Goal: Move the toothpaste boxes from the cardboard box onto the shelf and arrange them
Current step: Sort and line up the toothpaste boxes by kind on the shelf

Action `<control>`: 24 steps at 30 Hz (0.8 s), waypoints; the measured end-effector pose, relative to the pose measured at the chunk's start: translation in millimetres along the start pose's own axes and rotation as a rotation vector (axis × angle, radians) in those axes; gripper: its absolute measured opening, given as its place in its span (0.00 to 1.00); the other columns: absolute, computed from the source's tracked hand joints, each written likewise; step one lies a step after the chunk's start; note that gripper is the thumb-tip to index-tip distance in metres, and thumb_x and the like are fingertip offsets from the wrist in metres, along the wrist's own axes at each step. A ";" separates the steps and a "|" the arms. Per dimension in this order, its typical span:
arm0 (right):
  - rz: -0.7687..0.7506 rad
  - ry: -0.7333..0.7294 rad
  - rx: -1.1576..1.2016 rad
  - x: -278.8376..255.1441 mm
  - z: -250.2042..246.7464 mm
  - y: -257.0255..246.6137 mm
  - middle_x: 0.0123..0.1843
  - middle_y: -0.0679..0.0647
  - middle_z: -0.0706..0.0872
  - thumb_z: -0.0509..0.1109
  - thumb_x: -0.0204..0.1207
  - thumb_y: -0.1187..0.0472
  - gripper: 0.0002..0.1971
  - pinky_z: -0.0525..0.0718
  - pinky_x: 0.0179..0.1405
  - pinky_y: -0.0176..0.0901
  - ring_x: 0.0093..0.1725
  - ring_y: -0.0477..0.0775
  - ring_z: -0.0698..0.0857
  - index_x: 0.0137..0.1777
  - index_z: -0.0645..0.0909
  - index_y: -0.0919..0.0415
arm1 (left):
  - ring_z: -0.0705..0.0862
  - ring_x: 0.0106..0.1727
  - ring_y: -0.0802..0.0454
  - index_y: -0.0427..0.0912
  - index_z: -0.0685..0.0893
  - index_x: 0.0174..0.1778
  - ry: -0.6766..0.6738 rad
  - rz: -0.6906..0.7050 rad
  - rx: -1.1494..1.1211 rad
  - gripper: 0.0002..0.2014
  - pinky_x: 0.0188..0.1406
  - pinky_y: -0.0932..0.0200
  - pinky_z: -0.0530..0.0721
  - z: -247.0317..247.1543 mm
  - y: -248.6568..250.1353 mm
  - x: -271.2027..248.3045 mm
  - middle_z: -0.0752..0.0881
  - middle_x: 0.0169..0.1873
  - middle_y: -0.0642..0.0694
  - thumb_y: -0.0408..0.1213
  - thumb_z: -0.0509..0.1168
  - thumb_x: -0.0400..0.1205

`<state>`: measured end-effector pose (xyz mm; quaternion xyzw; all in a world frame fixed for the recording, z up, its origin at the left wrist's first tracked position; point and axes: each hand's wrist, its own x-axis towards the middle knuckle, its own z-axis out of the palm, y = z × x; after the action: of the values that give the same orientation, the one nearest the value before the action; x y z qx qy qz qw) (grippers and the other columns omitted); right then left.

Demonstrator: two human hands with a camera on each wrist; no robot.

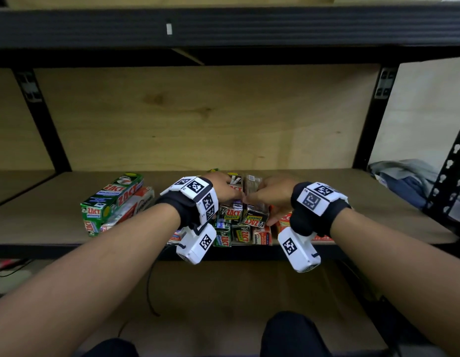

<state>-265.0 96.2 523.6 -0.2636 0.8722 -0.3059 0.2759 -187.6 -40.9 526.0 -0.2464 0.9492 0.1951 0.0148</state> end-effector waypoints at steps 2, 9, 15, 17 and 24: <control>0.003 -0.004 0.019 0.6 0.7 -0.3 0.66 0.66 0.80 0.79 0.74 0.50 0.29 0.92 0.47 0.62 0.49 0.67 0.91 0.67 0.77 0.69 | 0.87 0.48 0.45 0.46 0.79 0.58 -0.004 -0.025 -0.004 0.22 0.54 0.44 0.88 0.1 2.1 4.5 0.84 0.53 0.40 0.59 0.68 0.77; 0.002 0.033 0.086 1.0 3.3 6.4 0.70 0.68 0.77 0.78 0.75 0.54 0.30 0.92 0.48 0.62 0.49 0.69 0.89 0.71 0.73 0.67 | 0.79 0.32 0.46 0.43 0.86 0.39 -0.011 -0.092 -0.024 0.20 0.34 0.55 0.81 -3.2 4.7 8.6 0.83 0.34 0.43 0.57 0.73 0.66; 0.000 0.065 0.175 -6.4 2.0 8.4 0.56 0.64 0.81 0.77 0.76 0.57 0.23 0.92 0.43 0.61 0.51 0.66 0.88 0.65 0.74 0.68 | 0.86 0.52 0.43 0.45 0.74 0.76 0.046 -0.105 -0.337 0.42 0.49 0.40 0.90 -2.4 -6.3 -1.4 0.84 0.59 0.42 0.52 0.75 0.64; -0.008 0.061 0.202 -8.9 1.7 8.1 0.54 0.60 0.82 0.77 0.77 0.57 0.22 0.92 0.43 0.61 0.52 0.62 0.87 0.65 0.75 0.65 | 0.84 0.60 0.41 0.51 0.68 0.81 0.114 -0.072 -0.372 0.42 0.52 0.43 0.89 -4.8 -9.1 -7.6 0.78 0.71 0.43 0.51 0.75 0.70; -0.121 0.067 0.277 -20.8 11.1 -29.1 0.58 0.58 0.81 0.76 0.78 0.57 0.32 0.92 0.42 0.64 0.55 0.57 0.86 0.79 0.67 0.58 | 0.79 0.68 0.46 0.51 0.76 0.76 0.290 -0.020 -0.269 0.32 0.58 0.60 0.78 -41.7 -34.3 -27.3 0.77 0.73 0.51 0.54 0.71 0.75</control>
<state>-234.7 85.4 542.6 -0.2645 0.8130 -0.4481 0.2614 -144.6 -71.6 555.5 -0.2811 0.9043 0.2822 -0.1533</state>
